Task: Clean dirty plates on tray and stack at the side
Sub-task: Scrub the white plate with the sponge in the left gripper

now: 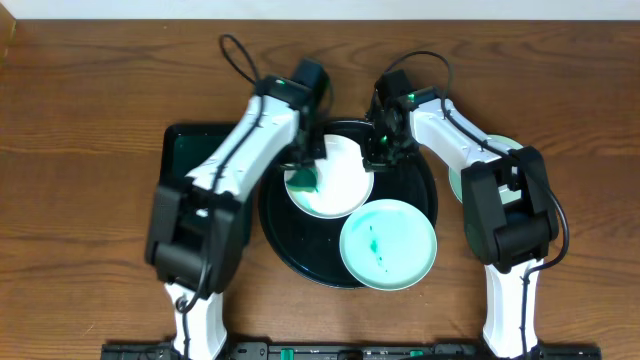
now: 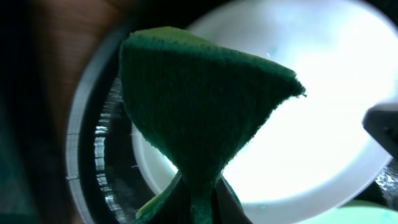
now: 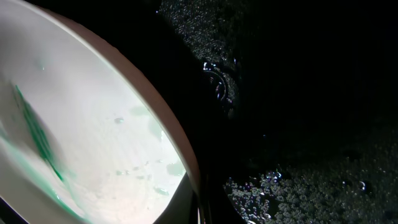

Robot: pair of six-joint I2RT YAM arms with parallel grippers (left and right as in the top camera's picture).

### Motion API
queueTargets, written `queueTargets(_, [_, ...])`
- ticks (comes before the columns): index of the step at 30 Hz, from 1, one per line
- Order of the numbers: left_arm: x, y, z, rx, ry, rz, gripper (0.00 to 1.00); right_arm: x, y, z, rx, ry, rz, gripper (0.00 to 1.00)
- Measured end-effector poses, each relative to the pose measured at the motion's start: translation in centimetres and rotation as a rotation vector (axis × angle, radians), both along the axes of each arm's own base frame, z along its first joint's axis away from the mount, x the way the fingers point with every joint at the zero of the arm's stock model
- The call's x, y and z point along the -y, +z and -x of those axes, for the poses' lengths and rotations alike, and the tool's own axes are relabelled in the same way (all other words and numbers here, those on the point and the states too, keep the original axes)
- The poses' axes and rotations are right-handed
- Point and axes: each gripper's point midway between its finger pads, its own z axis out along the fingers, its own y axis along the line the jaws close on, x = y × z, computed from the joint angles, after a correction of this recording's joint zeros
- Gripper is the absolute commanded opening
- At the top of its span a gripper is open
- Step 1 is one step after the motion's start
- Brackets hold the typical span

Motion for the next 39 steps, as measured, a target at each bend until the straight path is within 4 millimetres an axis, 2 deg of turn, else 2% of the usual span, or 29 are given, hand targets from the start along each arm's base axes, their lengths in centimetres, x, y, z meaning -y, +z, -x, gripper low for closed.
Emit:
queueTargets(5, [2.0,-3.5,0.8,-0.032,0.014,-0.013,0.07,0.0,0.0,0.0,0.0,0.0,0.0,0.01])
queueTargets(10, [2.5,-4.7,0.2,0.0,0.067,0.017,0.07,0.0,0.0,0.0,0.0,0.0,0.0,0.01])
queueTargets(12, [3.0,-4.7,0.0,0.009,0.039,0.046,0.07,0.0,0.0,0.0,0.0,0.0,-0.001,0.01])
queueTargets(16, [5.6,-4.2,-1.3,0.067,-0.141,0.205,0.07,0.0,0.0,0.0,0.0,0.0,-0.001,0.01])
queueTargets(18, [5.8,-4.1,-1.3,0.073,-0.176,0.211,0.07,0.0,0.0,0.0,0.0,0.0,-0.001,0.01])
queueTargets(22, [4.4,-4.5,-1.1,0.068,-0.101,0.109,0.07,0.0,0.0,0.0,0.0,0.0,-0.001,0.01])
queueTargets(26, [2.0,-4.6,-0.2,0.05,0.025,-0.051,0.07,0.0,0.0,0.0,0.001,0.001,-0.002,0.01])
queueTargets(28, [1.8,-4.6,0.0,0.037,0.033,-0.055,0.07,-0.1,0.0,-0.1,0.002,0.001,-0.003,0.01])
queueTargets(33, [4.3,-4.3,0.6,-0.006,-0.169,0.131,0.07,-0.1,0.0,-0.1,0.002,0.001,-0.004,0.01])
queueTargets(36, [6.7,-3.9,1.8,-0.032,-0.304,0.273,0.07,-0.1,0.0,-0.1,0.002,0.001,-0.004,0.01])
queueTargets(39, [7.4,-3.9,1.8,-0.018,-0.336,0.299,0.07,-0.1,0.0,-0.1,0.002,0.001,-0.004,0.01])
